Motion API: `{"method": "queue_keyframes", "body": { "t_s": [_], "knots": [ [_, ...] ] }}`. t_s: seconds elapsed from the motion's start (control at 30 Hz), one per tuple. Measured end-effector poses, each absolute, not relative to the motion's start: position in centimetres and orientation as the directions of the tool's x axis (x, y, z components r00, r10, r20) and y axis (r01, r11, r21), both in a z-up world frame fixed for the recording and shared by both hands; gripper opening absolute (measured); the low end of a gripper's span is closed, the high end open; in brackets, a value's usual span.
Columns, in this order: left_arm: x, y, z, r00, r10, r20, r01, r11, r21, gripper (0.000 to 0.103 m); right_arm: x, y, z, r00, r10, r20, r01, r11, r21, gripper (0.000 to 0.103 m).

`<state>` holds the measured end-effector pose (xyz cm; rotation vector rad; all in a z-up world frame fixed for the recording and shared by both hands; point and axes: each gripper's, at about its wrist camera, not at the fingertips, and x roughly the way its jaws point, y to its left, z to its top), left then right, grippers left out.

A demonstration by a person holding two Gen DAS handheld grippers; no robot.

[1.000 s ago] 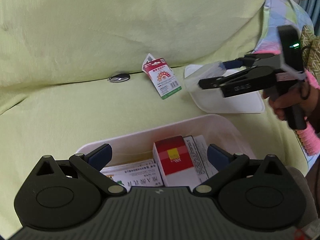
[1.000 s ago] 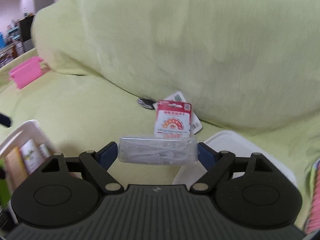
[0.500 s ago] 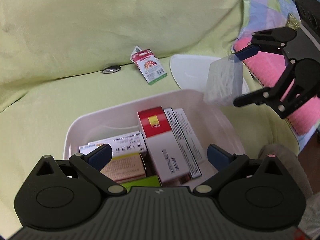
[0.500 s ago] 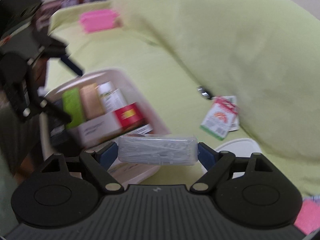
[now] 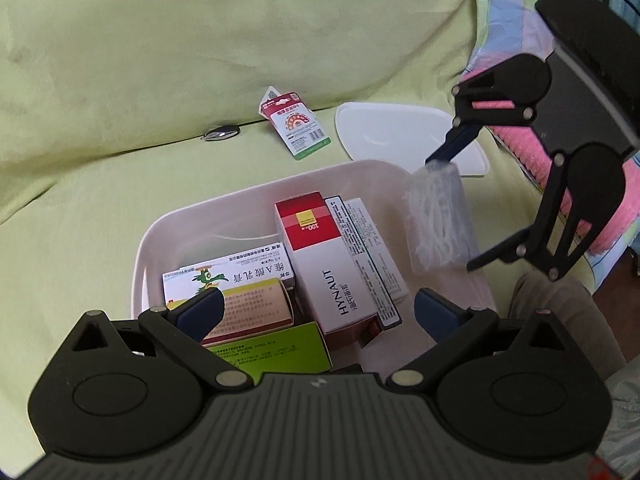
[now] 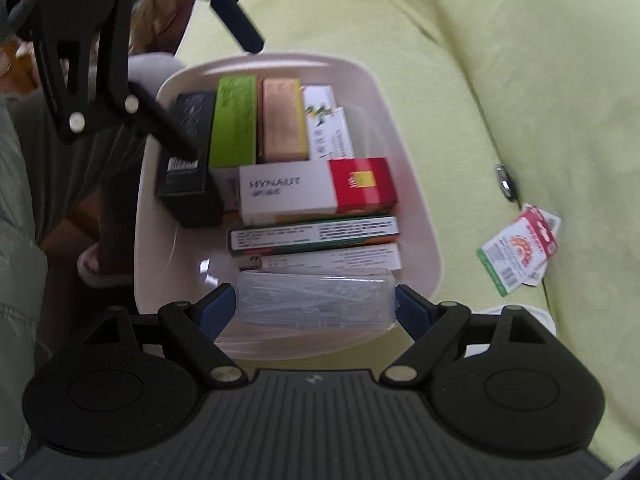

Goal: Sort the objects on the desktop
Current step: 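Carry the floss-pick box with the right gripper and lower it into the bin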

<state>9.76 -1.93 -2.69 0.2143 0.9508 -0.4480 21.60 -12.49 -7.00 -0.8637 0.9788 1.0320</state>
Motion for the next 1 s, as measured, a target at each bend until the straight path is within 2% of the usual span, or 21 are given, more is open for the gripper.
{"method": "queue_keyframes", "body": {
  "t_s": [0.43, 1.0],
  "knots": [
    [10.2, -0.8, -3.7, 0.483, -0.288, -0.827, 0.447, 0.893, -0.050, 0.102, 23.1, -10.7, -10.4, 0.116, 0.166, -0.979, -0.983, 0.159, -0.090, 0.084],
    [11.3, -0.3, -5.1, 0.449, -0.290, -0.845, 0.452, 0.890, -0.064, 0.102, 25.8, -10.5, -13.3, 0.090, 0.111, -0.990, -0.982, 0.177, -0.069, 0.084]
  ]
}}
